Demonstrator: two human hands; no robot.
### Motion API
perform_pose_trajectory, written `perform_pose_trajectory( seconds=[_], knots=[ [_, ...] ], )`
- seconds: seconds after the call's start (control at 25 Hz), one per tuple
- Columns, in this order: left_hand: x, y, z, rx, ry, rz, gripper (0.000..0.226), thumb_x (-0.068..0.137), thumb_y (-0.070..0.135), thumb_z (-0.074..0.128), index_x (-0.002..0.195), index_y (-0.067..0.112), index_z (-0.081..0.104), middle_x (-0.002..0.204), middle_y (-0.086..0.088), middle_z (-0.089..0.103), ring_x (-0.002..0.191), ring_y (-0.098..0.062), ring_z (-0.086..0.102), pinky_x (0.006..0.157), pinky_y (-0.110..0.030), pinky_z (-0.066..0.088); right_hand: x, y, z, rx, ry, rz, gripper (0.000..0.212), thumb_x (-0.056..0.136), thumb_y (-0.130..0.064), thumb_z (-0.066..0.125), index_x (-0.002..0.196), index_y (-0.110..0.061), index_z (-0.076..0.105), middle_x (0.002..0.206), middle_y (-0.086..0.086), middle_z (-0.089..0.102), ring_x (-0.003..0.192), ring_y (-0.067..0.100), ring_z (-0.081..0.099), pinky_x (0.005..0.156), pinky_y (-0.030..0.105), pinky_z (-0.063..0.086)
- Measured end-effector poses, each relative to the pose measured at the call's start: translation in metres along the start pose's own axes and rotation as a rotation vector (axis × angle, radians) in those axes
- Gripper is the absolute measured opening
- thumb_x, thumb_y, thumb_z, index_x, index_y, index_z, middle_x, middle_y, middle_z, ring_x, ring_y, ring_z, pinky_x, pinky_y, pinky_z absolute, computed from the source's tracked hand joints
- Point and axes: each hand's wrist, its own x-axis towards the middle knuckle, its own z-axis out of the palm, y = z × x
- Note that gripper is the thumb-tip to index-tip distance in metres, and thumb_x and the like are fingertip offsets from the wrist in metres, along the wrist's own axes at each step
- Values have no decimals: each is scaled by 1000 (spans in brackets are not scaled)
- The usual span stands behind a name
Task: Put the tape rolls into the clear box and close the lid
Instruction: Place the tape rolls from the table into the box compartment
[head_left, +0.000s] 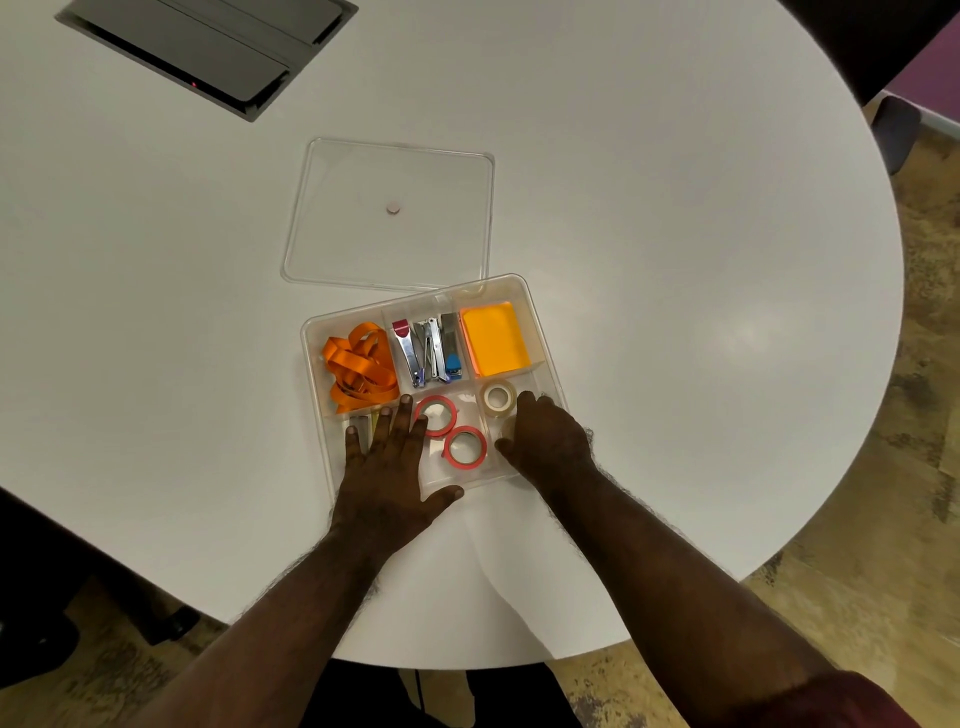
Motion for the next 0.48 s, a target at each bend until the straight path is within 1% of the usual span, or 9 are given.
perform_pose_trajectory(
  seconds=[0.08,0.28,0.36,0.44,0.48],
  knots=[
    [0,0,-1,4,1,1,102,73,85,24,152,23,5,159,1,-5,147,-22,-7,114,-48,-16,0,0,1,-4,1,0,59,77,-45,73,120,-12,49,112,9,65,100,27,66,83,39,56],
    [-1,1,-3,8,0,-1,105,71,86,18,152,23,4,160,1,-5,148,-22,-7,114,-48,-19,1,3,-1,20,-46,17,59,76,-48,73,117,-11,53,110,9,67,99,26,65,82,37,54],
    [-1,1,-3,21,-6,-4,103,73,85,21,152,23,2,160,1,-6,148,-22,-8,115,-49,-18,6,9,-6,88,-79,15,53,79,-40,73,117,-9,55,113,10,67,103,28,64,86,36,52],
    [0,0,-2,19,-12,-11,101,74,83,27,152,24,1,160,1,-8,148,-22,-10,115,-49,-17,12,16,-11,115,-120,-7,42,86,-23,66,122,-4,55,123,13,64,112,29,61,95,34,48],
    [0,1,-2,17,-12,-10,102,74,83,29,152,24,1,160,1,-8,148,-22,-10,115,-49,-17,15,19,-14,120,-146,-21,41,88,-15,61,126,-2,54,129,15,61,117,30,58,101,34,44]
  ],
)
